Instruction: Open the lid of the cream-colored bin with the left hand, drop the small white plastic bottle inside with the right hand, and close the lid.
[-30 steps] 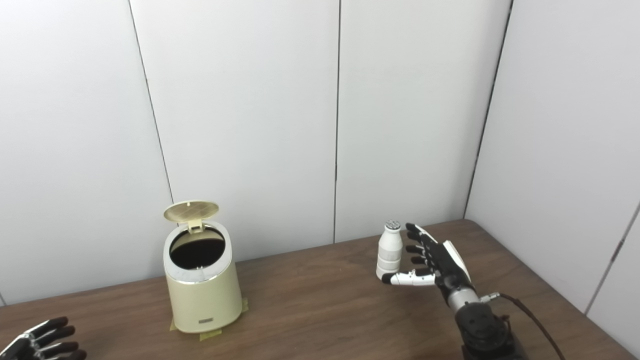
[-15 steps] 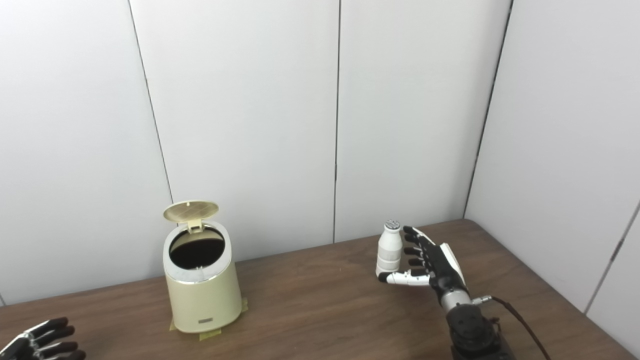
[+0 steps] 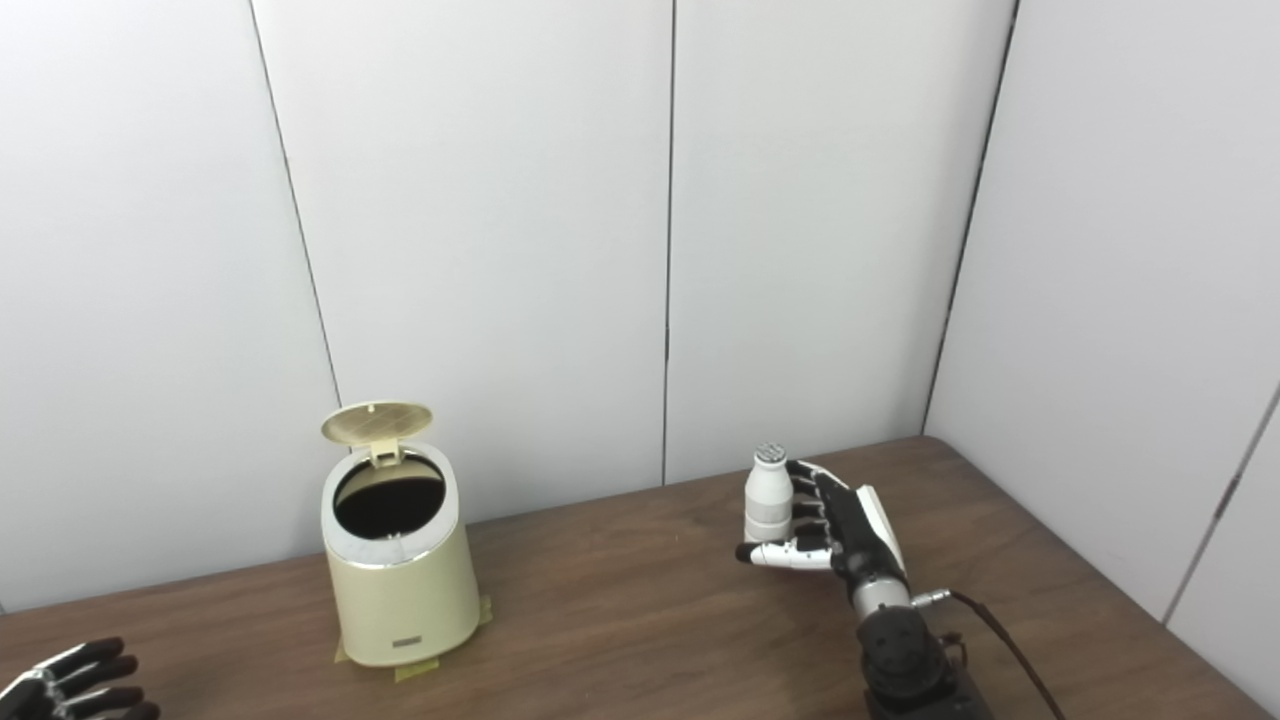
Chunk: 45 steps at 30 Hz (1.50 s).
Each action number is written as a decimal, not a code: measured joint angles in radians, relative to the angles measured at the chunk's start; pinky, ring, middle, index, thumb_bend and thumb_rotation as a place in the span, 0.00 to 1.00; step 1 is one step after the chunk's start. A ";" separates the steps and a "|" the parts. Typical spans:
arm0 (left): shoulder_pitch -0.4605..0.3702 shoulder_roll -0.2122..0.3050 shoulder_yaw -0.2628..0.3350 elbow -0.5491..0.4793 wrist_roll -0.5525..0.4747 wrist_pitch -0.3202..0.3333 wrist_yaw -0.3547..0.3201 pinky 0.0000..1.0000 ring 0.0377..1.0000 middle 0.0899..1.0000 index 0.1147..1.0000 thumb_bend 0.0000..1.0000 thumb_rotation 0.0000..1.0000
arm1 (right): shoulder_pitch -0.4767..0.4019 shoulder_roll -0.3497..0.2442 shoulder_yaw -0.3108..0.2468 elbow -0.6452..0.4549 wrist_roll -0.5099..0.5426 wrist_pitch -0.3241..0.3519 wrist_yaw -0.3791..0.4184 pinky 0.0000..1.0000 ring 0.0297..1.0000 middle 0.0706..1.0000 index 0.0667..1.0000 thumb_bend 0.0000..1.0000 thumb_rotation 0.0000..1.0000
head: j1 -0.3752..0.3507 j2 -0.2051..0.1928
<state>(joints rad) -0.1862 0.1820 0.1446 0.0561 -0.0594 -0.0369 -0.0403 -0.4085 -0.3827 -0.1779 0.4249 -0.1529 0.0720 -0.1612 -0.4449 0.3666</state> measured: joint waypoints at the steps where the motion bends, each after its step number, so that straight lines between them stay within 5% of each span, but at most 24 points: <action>1: 0.000 0.000 0.000 -0.002 0.000 0.003 0.000 0.57 0.63 0.68 0.70 0.59 0.00 | -0.001 0.000 0.000 0.003 0.001 -0.001 -0.001 0.63 0.70 0.77 0.79 0.80 0.05 | 0.000 0.002; 8: 0.002 0.000 0.000 -0.008 -0.001 0.016 -0.004 0.59 0.64 0.69 0.71 0.58 0.00 | -0.002 0.001 -0.001 0.011 0.026 0.000 0.005 0.66 0.73 0.79 0.81 0.80 0.06 | 0.002 0.006; 19: 0.002 0.002 0.000 -0.019 0.000 0.019 -0.005 0.58 0.63 0.69 0.71 0.57 0.00 | -0.019 0.026 0.001 0.056 0.016 -0.028 -0.053 0.49 0.62 0.71 0.75 0.73 0.00 | 0.005 0.012; 29: 0.002 0.003 -0.003 -0.022 0.002 0.022 -0.005 0.58 0.63 0.69 0.71 0.55 0.00 | -0.089 0.031 0.021 0.201 -0.018 -0.086 -0.122 0.49 0.59 0.66 0.70 0.74 0.00 | 0.012 0.015; 34: 0.003 0.002 -0.004 -0.029 0.002 0.023 -0.005 0.56 0.62 0.69 0.71 0.54 0.00 | -0.121 0.044 0.018 0.269 -0.016 -0.147 -0.165 0.38 0.39 0.46 0.55 0.53 0.00 | 0.018 0.018; 45: 0.010 -0.004 -0.011 -0.056 0.005 0.057 -0.007 0.54 0.64 0.70 0.69 0.52 0.00 | -0.134 0.057 0.025 0.333 -0.032 -0.238 -0.255 0.35 0.38 0.44 0.49 0.52 0.00 | 0.040 0.025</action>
<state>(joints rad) -0.1760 0.1778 0.1339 0.0004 -0.0548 0.0197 -0.0478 -0.5425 -0.3255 -0.1533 0.7575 -0.1846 -0.1662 -0.4164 -0.4050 0.3912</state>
